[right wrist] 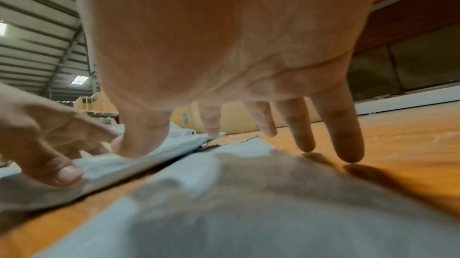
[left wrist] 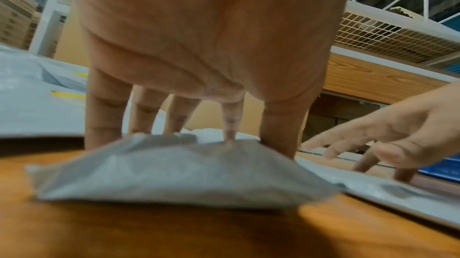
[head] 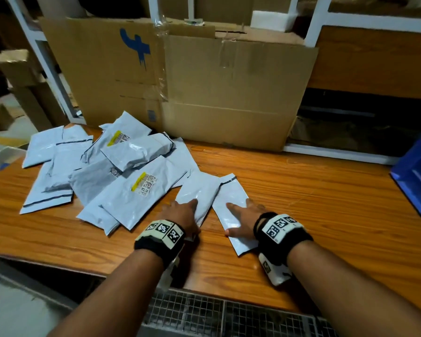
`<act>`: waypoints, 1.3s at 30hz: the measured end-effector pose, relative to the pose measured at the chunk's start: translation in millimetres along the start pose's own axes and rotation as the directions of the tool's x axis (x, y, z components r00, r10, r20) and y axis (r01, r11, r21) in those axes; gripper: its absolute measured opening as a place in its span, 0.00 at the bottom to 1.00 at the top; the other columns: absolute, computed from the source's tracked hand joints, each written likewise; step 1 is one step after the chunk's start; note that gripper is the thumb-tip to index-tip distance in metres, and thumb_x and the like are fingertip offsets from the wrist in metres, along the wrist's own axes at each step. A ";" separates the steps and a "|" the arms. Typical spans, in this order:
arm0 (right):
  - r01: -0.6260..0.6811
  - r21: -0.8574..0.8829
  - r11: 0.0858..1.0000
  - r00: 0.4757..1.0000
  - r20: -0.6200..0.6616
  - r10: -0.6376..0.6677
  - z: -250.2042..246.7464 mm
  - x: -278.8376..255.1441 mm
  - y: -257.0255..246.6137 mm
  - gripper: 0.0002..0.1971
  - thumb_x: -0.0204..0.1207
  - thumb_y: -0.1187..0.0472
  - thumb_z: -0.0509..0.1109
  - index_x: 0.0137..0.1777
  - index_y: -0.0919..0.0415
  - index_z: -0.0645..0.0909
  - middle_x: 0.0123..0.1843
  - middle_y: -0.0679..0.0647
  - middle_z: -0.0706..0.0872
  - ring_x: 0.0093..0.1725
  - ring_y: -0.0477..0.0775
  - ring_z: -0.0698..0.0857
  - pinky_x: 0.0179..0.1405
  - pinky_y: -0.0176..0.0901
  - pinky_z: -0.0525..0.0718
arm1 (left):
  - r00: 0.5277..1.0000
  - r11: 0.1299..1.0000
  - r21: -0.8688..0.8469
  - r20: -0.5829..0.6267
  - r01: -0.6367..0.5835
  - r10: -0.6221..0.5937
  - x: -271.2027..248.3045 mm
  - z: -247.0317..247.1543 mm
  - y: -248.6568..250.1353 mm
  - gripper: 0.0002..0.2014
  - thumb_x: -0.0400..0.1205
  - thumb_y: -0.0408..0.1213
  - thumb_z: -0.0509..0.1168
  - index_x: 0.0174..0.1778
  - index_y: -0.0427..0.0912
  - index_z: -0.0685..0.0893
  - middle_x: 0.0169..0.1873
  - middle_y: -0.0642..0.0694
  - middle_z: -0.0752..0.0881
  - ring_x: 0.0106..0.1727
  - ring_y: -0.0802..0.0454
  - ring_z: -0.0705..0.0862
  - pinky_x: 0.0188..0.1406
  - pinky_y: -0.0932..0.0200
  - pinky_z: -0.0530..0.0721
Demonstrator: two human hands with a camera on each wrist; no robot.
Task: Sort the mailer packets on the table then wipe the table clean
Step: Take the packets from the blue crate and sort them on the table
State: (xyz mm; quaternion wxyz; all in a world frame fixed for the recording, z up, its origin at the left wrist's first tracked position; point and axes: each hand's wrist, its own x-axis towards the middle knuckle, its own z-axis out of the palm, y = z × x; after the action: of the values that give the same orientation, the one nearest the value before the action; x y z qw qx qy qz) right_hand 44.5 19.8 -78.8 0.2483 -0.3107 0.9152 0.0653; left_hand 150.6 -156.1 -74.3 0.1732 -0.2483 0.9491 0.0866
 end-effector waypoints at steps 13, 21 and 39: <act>-0.014 0.087 0.996 0.996 -0.084 0.022 -6.5 0.9 -0.8 0.28 0.76 0.45 0.69 0.77 0.38 0.68 0.77 0.59 0.71 0.75 0.64 0.71 0.73 0.51 0.72 | 0.992 0.984 -0.167 -0.120 -0.068 0.048 0.4 3.0 8.0 0.18 0.79 0.50 0.65 0.66 0.61 0.79 0.60 0.38 0.78 0.61 0.37 0.79 0.61 0.48 0.78; -0.113 0.227 0.967 0.949 -0.262 0.173 -53.4 -58.0 85.8 0.26 0.79 0.50 0.68 0.77 0.45 0.71 0.77 0.55 0.74 0.74 0.59 0.73 0.71 0.44 0.72 | 0.953 0.928 -0.274 -0.240 -0.252 0.188 -6.4 -46.2 67.8 0.22 0.78 0.53 0.67 0.67 0.48 0.82 0.62 0.38 0.83 0.62 0.41 0.82 0.59 0.51 0.82; -0.167 0.565 0.808 0.643 -0.558 0.524 -79.1 -300.8 376.2 0.27 0.74 0.50 0.75 0.73 0.52 0.77 0.72 0.52 0.81 0.71 0.55 0.79 0.69 0.42 0.74 | 0.730 0.643 -0.359 -0.439 -0.676 0.523 -136.4 -103.3 448.0 0.22 0.78 0.45 0.72 0.63 0.36 0.85 0.61 0.35 0.85 0.64 0.39 0.82 0.61 0.52 0.80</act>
State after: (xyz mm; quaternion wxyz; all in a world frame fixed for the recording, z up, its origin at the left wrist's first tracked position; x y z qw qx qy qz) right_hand -8.8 459.8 125.7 -0.0631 -0.0559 0.9699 -0.2284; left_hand 7.8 264.3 107.0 -0.0797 0.0389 0.9355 0.3421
